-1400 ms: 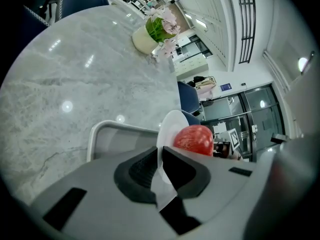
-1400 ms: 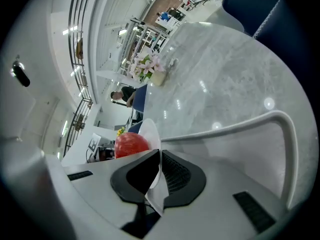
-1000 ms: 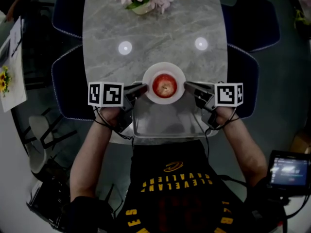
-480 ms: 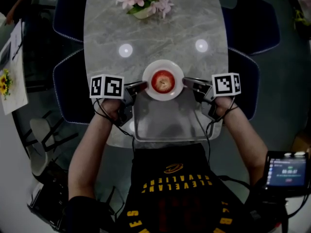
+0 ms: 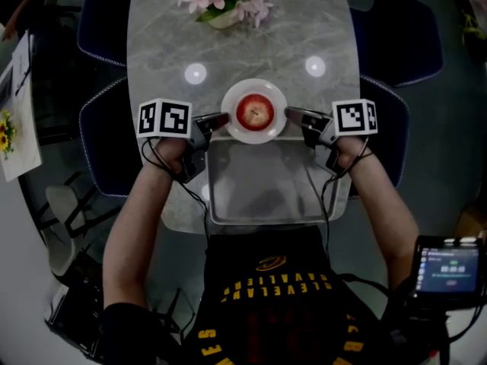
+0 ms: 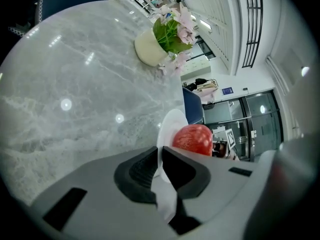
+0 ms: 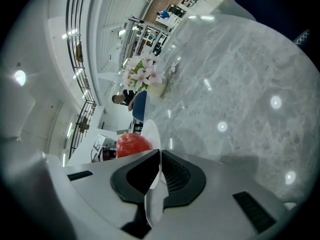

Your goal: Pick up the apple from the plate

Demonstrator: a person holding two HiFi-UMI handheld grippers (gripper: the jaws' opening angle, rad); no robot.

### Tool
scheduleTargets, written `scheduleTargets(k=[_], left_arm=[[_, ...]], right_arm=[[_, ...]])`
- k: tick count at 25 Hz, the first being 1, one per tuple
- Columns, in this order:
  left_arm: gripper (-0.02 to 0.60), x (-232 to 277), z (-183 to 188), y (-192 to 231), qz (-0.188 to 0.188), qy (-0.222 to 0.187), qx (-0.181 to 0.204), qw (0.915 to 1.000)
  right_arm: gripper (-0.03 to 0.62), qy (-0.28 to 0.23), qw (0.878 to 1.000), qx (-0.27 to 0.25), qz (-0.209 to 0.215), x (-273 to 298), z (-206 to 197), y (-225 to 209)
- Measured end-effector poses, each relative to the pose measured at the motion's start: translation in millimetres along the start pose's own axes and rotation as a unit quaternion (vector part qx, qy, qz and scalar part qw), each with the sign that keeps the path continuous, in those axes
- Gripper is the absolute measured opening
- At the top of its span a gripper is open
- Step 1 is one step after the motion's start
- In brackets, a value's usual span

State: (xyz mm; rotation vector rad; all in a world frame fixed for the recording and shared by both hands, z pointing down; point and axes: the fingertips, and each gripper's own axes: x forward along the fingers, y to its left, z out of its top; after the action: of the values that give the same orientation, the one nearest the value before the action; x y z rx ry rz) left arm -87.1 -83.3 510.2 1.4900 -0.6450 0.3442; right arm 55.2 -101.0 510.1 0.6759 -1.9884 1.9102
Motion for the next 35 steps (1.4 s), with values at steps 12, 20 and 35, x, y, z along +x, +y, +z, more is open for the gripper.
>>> scheduleTargets(k=[12, 20, 35], left_arm=[[0.032, 30, 27, 34, 0.003, 0.013, -0.009, 0.9999], [0.032, 32, 27, 36, 0.003, 0.016, -0.014, 0.9998], [0.032, 36, 25, 38, 0.000, 0.021, -0.015, 0.9997]], right_arm=[[0.028, 0.012, 1.000, 0.009, -0.014, 29, 26, -40], [0.028, 0.011, 1.000, 0.017, -0.024, 29, 23, -43], [0.028, 0.016, 0.999, 0.015, -0.028, 27, 24, -43]])
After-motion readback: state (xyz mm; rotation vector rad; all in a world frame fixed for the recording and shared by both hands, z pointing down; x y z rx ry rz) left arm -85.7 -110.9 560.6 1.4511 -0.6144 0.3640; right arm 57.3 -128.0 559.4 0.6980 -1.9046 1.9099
